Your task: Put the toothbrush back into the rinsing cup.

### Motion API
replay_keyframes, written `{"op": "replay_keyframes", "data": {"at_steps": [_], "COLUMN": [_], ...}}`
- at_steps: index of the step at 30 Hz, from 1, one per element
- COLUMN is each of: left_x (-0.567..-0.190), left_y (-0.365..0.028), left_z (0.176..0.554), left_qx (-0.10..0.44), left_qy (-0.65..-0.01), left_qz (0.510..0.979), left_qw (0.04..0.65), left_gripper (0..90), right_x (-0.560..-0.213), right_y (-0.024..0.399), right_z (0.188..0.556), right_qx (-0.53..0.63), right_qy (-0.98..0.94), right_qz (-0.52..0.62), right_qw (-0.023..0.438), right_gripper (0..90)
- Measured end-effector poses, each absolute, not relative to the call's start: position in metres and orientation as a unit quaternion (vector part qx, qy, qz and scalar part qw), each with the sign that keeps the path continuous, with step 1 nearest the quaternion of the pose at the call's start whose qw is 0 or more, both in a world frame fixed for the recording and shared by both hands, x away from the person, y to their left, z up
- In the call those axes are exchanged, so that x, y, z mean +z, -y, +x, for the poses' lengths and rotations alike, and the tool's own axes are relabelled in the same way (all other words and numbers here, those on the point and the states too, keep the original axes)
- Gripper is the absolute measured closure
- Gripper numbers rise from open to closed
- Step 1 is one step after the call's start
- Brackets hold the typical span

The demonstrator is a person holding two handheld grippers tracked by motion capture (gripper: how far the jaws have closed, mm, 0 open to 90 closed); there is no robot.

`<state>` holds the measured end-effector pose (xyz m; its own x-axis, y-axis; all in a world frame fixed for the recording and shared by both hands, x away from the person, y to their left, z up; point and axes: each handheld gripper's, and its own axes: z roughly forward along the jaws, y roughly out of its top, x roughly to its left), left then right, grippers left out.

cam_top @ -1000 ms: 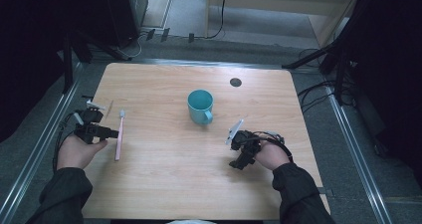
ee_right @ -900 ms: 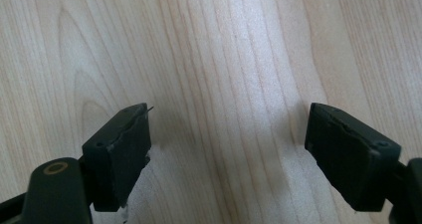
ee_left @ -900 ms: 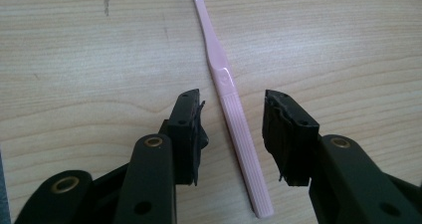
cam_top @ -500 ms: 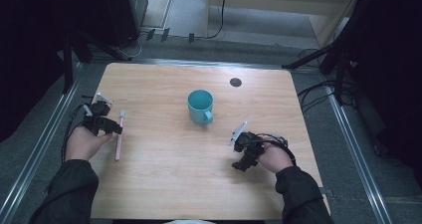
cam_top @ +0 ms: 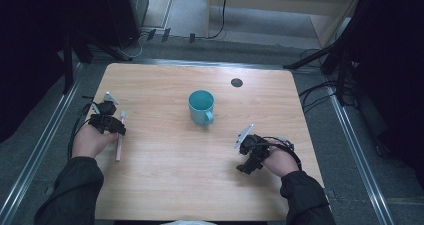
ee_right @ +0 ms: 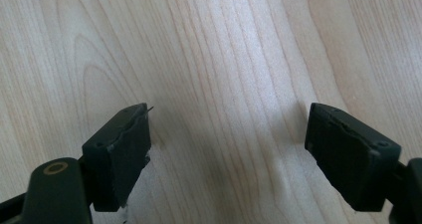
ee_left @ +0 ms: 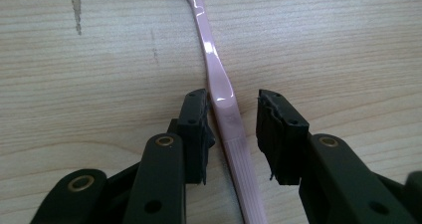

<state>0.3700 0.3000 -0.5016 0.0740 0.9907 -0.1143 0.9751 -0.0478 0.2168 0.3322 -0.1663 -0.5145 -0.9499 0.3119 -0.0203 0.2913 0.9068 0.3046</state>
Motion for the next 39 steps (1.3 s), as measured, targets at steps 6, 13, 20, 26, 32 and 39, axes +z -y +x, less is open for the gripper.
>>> {"op": "replay_keyframes", "data": {"at_steps": [6, 13, 20, 26, 32, 39], "left_x": [-0.5067, -0.5072, -0.5074, -0.5074, -0.5076, -0.5073], "left_y": [-0.2969, -0.2974, -0.3005, -0.3009, -0.3018, -0.3024], "left_z": [0.3727, 0.3732, 0.3723, 0.3724, 0.3724, 0.3726], "left_qx": [0.031, 0.034, 0.030, 0.030, 0.032, 0.024], "left_qy": [-0.679, -0.681, -0.685, -0.684, -0.680, -0.678], "left_qz": [0.726, 0.724, 0.720, 0.721, 0.724, 0.725], "left_qw": [0.106, 0.103, 0.107, 0.107, 0.112, 0.118], "left_gripper": [65.2, 68.0, 76.4, 77.9, 78.5, 78.6], "right_x": [-0.5146, -0.5148, -0.5153, -0.5154, -0.5151, -0.5152], "right_y": [0.1689, 0.1697, 0.1690, 0.1690, 0.1694, 0.1698], "right_z": [0.3309, 0.3300, 0.3298, 0.3295, 0.3298, 0.3298], "right_qx": [0.149, 0.149, 0.147, 0.146, 0.145, 0.146], "right_qy": [-0.976, -0.975, -0.976, -0.976, -0.977, -0.977], "right_qz": [0.157, 0.159, 0.157, 0.156, 0.153, 0.154], "right_qw": [0.035, 0.034, 0.033, 0.033, 0.034, 0.033], "right_gripper": [18.5, 18.5, 18.5, 18.6, 18.5, 18.5]}}
